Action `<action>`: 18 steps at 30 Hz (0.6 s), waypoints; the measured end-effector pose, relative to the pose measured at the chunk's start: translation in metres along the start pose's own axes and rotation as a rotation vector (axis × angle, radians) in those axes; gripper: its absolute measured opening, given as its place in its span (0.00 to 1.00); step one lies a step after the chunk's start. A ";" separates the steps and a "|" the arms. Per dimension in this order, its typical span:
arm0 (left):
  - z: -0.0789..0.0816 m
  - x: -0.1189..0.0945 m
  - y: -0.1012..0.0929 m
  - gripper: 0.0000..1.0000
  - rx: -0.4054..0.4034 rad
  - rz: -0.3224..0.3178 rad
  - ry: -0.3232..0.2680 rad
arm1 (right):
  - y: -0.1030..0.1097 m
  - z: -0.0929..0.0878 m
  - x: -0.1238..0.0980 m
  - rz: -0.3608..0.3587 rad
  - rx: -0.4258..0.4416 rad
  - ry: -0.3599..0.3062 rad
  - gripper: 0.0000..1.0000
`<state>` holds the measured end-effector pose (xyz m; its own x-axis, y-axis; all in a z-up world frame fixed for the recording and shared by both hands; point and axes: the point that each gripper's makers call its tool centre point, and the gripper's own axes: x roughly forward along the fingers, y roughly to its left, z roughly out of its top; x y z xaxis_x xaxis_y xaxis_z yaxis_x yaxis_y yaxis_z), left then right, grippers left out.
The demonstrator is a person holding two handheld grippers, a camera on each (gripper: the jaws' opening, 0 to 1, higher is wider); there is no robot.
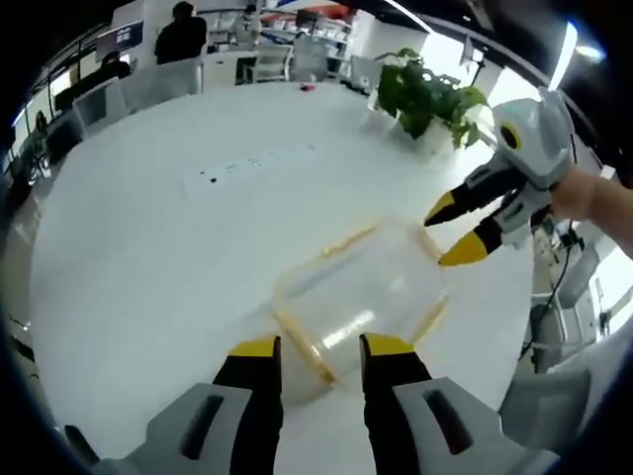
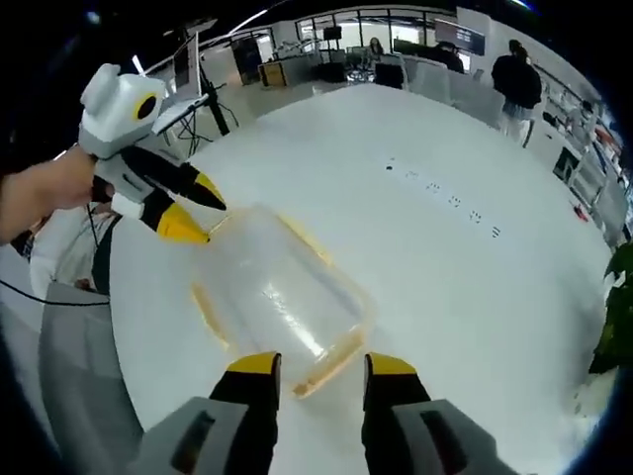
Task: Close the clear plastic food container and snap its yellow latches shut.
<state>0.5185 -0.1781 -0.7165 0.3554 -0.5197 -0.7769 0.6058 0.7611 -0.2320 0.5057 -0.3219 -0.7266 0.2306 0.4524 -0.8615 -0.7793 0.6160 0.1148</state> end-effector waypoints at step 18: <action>0.004 -0.005 -0.004 0.30 0.287 -0.018 0.108 | 0.000 0.008 -0.004 0.043 -0.261 0.082 0.29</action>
<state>0.5171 -0.1795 -0.7094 0.2744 -0.4757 -0.8357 0.7928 0.6037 -0.0834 0.5097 -0.3186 -0.7191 0.1549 0.4142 -0.8969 -0.9134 0.4060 0.0298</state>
